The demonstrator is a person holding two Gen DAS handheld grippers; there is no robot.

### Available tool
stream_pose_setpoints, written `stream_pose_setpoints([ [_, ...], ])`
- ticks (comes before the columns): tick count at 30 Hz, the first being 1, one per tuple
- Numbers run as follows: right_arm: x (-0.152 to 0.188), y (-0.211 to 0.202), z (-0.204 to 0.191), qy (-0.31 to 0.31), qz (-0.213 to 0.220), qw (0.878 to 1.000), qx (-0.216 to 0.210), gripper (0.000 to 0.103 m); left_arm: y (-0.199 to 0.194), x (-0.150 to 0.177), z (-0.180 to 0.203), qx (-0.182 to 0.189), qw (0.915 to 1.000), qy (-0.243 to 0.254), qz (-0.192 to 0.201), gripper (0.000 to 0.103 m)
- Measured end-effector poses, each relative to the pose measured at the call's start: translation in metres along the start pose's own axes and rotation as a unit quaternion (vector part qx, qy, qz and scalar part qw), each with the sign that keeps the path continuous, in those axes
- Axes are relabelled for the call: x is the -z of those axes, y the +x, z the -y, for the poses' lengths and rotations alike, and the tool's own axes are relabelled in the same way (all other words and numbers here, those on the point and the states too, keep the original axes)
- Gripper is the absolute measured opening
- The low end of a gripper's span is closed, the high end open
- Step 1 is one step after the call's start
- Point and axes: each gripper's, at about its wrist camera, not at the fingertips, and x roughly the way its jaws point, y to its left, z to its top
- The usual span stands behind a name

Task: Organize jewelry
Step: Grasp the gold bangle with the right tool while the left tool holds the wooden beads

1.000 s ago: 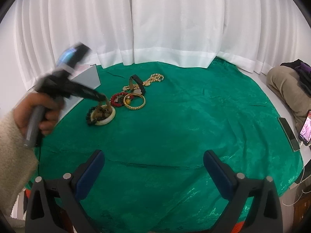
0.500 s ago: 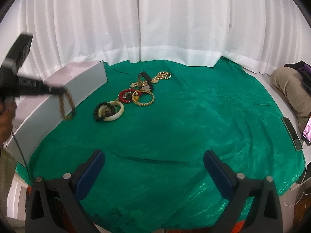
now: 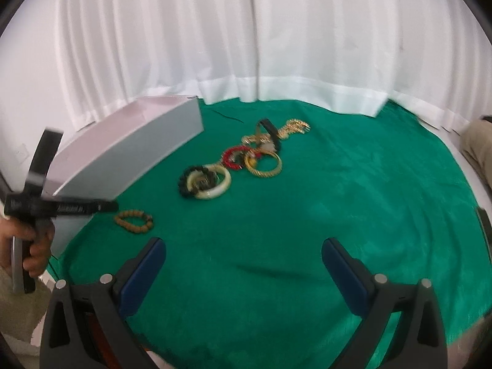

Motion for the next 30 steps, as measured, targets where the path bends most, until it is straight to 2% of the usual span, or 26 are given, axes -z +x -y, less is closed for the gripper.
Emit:
stream_pose_setpoints([
  [2,-0.012,0.029,0.005,-0.013,-0.035,0.999,-0.026,0.103,-0.005,0.008,-0.004,0.011,0.9999,-0.006,0.008,0.07],
  [5,-0.035,0.073,0.011,-0.034,-0.056,0.997,-0.047,0.103,-0.009,0.017,-0.008,0.009,0.9999,-0.001,0.014,0.073],
  [6,-0.043,0.085,0.012,-0.039,-0.061,0.996,-0.05,0.099,-0.01,0.02,-0.009,0.005,0.9999,0.003,0.013,0.073],
  [7,-0.052,0.1,0.014,-0.042,-0.064,0.995,-0.058,0.086,-0.011,0.022,-0.01,0.002,0.9999,0.006,0.012,0.073],
  [8,-0.061,0.116,0.017,-0.043,-0.074,0.994,-0.064,0.078,-0.012,0.025,-0.012,-0.001,0.9999,0.005,0.011,0.073],
  [10,-0.075,0.148,0.016,-0.058,-0.095,0.992,-0.059,0.054,-0.011,0.025,-0.017,0.001,1.0,-0.001,0.009,0.073],
  [12,-0.081,0.167,0.011,-0.078,-0.103,0.99,-0.057,0.046,-0.011,0.026,-0.02,0.01,0.9999,-0.006,0.004,0.073],
  [14,-0.083,0.181,0.005,-0.094,-0.11,0.988,-0.054,0.045,-0.009,0.025,-0.02,0.007,1.0,-0.002,0.002,0.073],
  [17,-0.083,0.198,0.002,-0.113,-0.127,0.985,-0.04,0.028,-0.001,0.02,-0.015,0.006,1.0,0.008,0.0,0.073],
  [18,-0.082,0.201,0.001,-0.114,-0.13,0.984,-0.038,0.014,0.005,0.017,-0.013,0.007,0.9999,0.007,-0.003,0.073],
  [19,-0.082,0.202,0.002,-0.108,-0.131,0.985,-0.035,0.007,0.011,0.014,-0.012,0.008,0.9999,0.004,-0.007,0.073],
  [23,-0.081,0.182,0.011,-0.071,-0.117,0.989,-0.05,0.006,0.032,0.005,-0.004,0.008,0.9997,0.0,-0.021,0.072],
  [26,-0.074,0.151,0.017,-0.04,-0.101,0.992,-0.067,0.004,0.04,0.005,0.005,-0.004,0.9997,0.011,-0.022,0.057],
  [27,-0.07,0.139,0.021,-0.032,-0.097,0.992,-0.073,0.004,0.041,0.005,0.007,-0.001,0.9997,0.015,-0.02,0.042],
  [28,-0.065,0.124,0.021,-0.026,-0.089,0.992,-0.081,0.004,0.041,0.005,0.009,0.011,0.9996,0.015,-0.022,0.021],
  [30,-0.055,0.105,0.02,-0.023,-0.08,0.992,-0.09,0.004,0.041,0.005,0.011,0.034,0.9988,0.012,-0.032,0.01],
])
